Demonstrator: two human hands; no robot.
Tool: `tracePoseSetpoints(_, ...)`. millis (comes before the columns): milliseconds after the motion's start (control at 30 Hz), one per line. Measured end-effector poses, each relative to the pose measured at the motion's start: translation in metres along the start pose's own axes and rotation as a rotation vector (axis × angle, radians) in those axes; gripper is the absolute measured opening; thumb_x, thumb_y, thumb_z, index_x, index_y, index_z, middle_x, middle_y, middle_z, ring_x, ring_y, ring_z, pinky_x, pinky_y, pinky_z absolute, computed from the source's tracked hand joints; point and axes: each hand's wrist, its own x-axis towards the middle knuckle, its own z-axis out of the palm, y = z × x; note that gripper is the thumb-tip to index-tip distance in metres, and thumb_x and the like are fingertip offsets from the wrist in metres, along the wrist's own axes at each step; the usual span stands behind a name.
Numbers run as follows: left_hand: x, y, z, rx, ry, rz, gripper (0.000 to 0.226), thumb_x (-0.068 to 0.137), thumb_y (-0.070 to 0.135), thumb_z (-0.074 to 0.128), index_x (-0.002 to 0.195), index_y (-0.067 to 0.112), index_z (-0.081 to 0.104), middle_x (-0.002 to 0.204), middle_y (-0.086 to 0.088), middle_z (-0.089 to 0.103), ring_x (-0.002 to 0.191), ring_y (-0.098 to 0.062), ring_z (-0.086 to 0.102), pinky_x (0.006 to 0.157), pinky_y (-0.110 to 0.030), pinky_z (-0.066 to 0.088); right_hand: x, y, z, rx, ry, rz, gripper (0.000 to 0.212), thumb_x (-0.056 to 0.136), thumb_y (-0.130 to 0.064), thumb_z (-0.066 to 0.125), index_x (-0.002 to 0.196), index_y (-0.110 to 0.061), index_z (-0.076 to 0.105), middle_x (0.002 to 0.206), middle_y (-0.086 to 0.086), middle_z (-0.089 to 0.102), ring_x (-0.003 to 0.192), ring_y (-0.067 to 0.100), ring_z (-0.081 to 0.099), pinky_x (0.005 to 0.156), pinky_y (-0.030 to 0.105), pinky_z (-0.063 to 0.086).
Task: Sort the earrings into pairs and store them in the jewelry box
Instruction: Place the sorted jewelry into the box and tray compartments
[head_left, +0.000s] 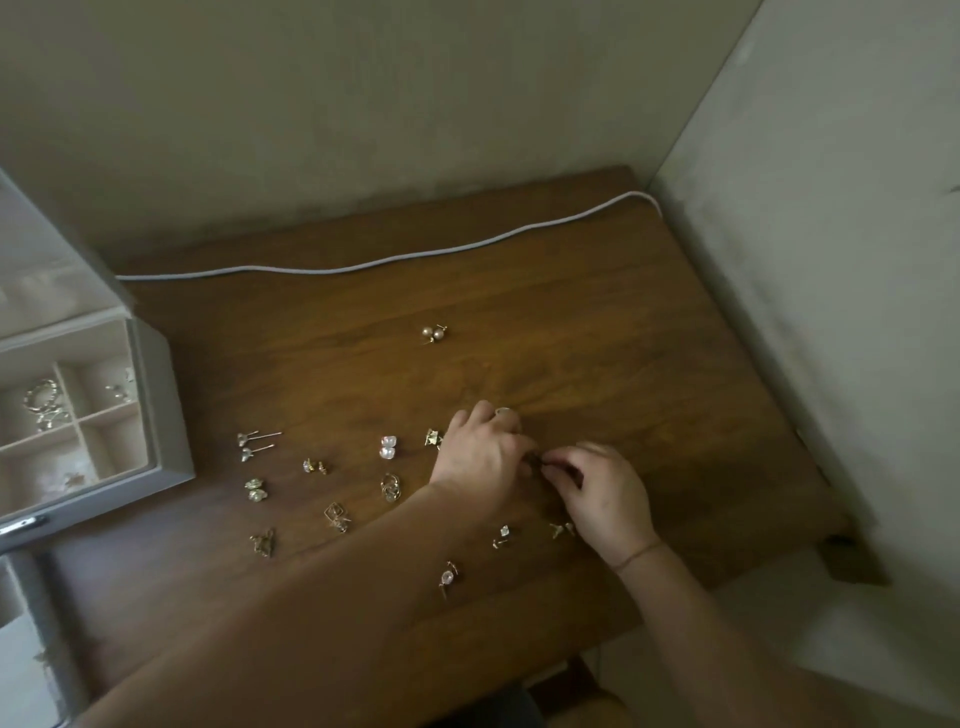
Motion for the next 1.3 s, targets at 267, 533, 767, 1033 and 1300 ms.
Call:
tracePoseSetpoints(267,0.0,-0.018,0.015,0.056,0.128,0.154,0.016,0.068,0.039,0.084,0.077,0.029,0.075,0.085,0.008,0.064,0.083,-0.022,0.055,0.068,-0.032,0.045,-0.005,0.003,0.005,0.02,0.018,-0.064,0.011,0.087,-0.027,0.067,0.096,-0.03,0.072,0.096,-0.018,0.065,0.093,0.008,0.053,0.075,0.024,0.046)
tracePoseSetpoints(533,-0.008,-0.026,0.004,0.081,0.188,0.221,0.014,0.082,0.038,0.074,0.089,0.026,0.075,0.097,0.005,0.067,0.096,-0.021,0.056,0.077,-0.033,0.045,-0.007,-0.007,-0.003,0.16,0.022,-0.032,0.018,0.087,-0.025,0.066,0.103,-0.03,0.069,0.102,-0.018,0.062,0.1,0.004,0.057,0.086,0.03,0.053)
tracePoseSetpoints(767,-0.045,-0.081,-0.052,-0.104,0.239,0.093,0.042,0.093,0.037,0.034,0.109,0.023,0.069,0.107,0.004,0.067,0.102,-0.022,0.051,0.081,-0.032,0.028,0.01,-0.086,0.005,0.479,-0.197,-0.086,0.05,0.081,-0.005,0.071,0.114,-0.042,0.061,0.106,-0.024,0.066,0.093,0.01,0.066,0.077,0.026,0.056)
tracePoseSetpoints(1033,-0.133,-0.176,-0.099,-0.527,0.341,-0.185,0.011,0.089,0.024,0.069,0.098,0.019,0.075,0.088,0.007,0.071,0.076,-0.001,0.059,0.069,-0.012,0.045,0.033,-0.222,0.05,0.628,-0.267,-0.148,0.019,0.08,-0.016,0.07,0.098,-0.023,0.07,0.086,-0.013,0.073,0.079,0.006,0.07,0.068,0.024,0.058)
tracePoseSetpoints(1300,-0.216,-0.263,-0.104,-0.567,0.577,-0.396,0.031,0.089,0.039,0.068,0.113,0.02,0.072,0.099,0.01,0.071,0.088,-0.005,0.061,0.081,-0.025,0.052,0.048,-0.338,0.102,0.418,-0.239,-0.449,0.013,0.085,-0.019,0.069,0.094,-0.027,0.071,0.086,-0.019,0.069,0.084,-0.001,0.064,0.073,0.013,0.05)
